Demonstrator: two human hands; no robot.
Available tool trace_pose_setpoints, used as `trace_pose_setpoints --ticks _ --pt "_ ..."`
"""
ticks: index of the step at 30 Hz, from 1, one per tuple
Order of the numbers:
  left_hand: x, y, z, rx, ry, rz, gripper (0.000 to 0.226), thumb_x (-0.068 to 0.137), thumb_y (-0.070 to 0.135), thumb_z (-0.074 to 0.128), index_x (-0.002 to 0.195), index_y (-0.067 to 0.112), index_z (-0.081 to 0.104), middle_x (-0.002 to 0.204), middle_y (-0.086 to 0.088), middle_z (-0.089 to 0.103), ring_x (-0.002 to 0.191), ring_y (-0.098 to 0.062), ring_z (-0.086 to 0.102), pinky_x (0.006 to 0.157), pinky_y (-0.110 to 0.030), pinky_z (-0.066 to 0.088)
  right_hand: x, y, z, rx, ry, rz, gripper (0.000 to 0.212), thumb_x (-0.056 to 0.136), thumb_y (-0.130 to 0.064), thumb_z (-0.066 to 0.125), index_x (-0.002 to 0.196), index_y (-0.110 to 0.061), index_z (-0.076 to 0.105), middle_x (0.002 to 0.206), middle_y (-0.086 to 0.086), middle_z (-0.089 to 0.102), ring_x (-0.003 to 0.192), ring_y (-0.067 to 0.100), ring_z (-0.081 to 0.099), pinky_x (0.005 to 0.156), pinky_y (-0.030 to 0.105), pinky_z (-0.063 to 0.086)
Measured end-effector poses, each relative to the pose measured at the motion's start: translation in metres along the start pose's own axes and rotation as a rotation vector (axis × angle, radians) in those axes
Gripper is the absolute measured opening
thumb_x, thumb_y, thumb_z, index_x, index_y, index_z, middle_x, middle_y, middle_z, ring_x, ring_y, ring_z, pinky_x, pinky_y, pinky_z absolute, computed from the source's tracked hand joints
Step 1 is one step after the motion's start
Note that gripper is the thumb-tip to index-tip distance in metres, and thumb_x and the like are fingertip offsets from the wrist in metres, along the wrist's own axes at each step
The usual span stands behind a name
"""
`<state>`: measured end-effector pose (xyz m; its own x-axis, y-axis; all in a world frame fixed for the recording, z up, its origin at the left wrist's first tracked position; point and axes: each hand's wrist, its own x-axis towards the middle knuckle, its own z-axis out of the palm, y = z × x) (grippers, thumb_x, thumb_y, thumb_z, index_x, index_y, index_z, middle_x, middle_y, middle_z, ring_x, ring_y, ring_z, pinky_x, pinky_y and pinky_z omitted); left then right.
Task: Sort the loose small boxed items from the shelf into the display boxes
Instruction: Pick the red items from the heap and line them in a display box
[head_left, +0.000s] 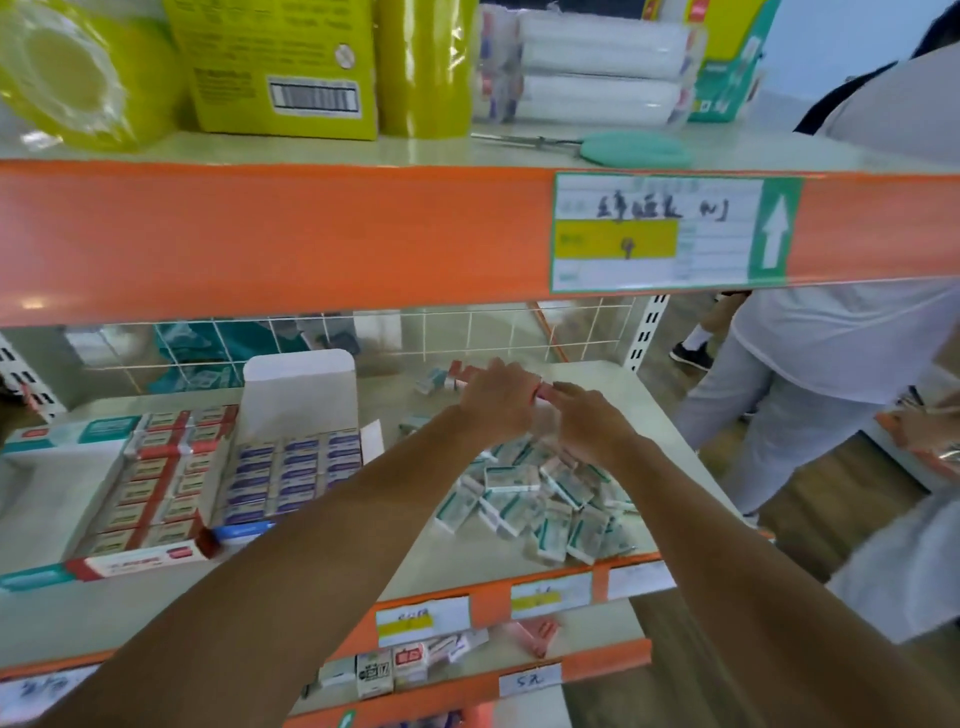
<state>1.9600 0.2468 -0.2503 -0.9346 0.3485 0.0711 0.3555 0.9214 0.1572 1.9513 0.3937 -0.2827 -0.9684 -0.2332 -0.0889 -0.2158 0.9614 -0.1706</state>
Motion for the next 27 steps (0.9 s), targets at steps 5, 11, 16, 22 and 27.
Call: trace_pose_setpoints --ticks 5,11,16,22,27 --pt "0.016 0.009 0.017 -0.026 -0.062 -0.088 0.04 0.088 0.038 0.054 0.123 0.019 0.057 0.115 -0.004 0.059 0.113 -0.025 0.045 0.085 -0.037 0.042 0.008 0.01 -0.002 -0.031 -0.015 -0.043 0.07 0.083 0.002 0.051 0.14 -0.037 0.044 0.146 -0.004 0.041 0.122 0.027 0.048 0.097 0.042 0.047" --pt "0.014 0.009 0.021 -0.055 0.07 -0.08 0.018 0.092 0.009 0.05 0.105 0.007 0.062 0.108 -0.01 0.057 0.103 -0.024 0.051 0.091 -0.035 0.046 0.007 0.018 -0.006 0.11 0.082 0.029 0.031 0.095 -0.016 0.044 0.114 -0.024 0.068 0.119 0.003 0.056 0.105 0.023 0.058 0.088 0.034 0.049" --pt "0.016 0.011 0.028 -0.143 0.133 -0.121 0.023 0.086 0.02 0.066 0.105 0.007 0.063 0.108 -0.009 0.054 0.098 -0.025 0.054 0.083 -0.033 0.047 0.0 0.017 -0.008 0.098 0.129 0.075 0.024 0.094 -0.028 0.048 0.104 -0.014 0.065 0.104 0.006 0.058 0.097 0.025 0.059 0.08 0.035 0.05" --pt "0.02 0.02 0.035 -0.245 0.227 -0.199 0.018 0.08 0.001 0.068 0.095 0.009 0.061 0.102 -0.011 0.056 0.091 -0.026 0.057 0.077 -0.03 0.048 -0.006 0.024 -0.01 0.165 0.134 0.132 0.014 0.088 -0.024 0.059 0.096 -0.013 0.065 0.097 0.005 0.063 0.092 0.023 0.059 0.077 0.034 0.05" --pt "0.012 0.019 0.033 -0.382 0.2 -0.227 0.033 0.081 0.0 0.065 0.111 0.01 0.056 0.107 -0.011 0.056 0.096 -0.024 0.057 0.081 -0.032 0.05 -0.015 0.027 -0.006 0.331 0.188 0.15 0.016 0.088 -0.018 0.06 0.104 -0.019 0.059 0.091 0.0 0.065 0.08 0.017 0.055 0.069 0.027 0.045"
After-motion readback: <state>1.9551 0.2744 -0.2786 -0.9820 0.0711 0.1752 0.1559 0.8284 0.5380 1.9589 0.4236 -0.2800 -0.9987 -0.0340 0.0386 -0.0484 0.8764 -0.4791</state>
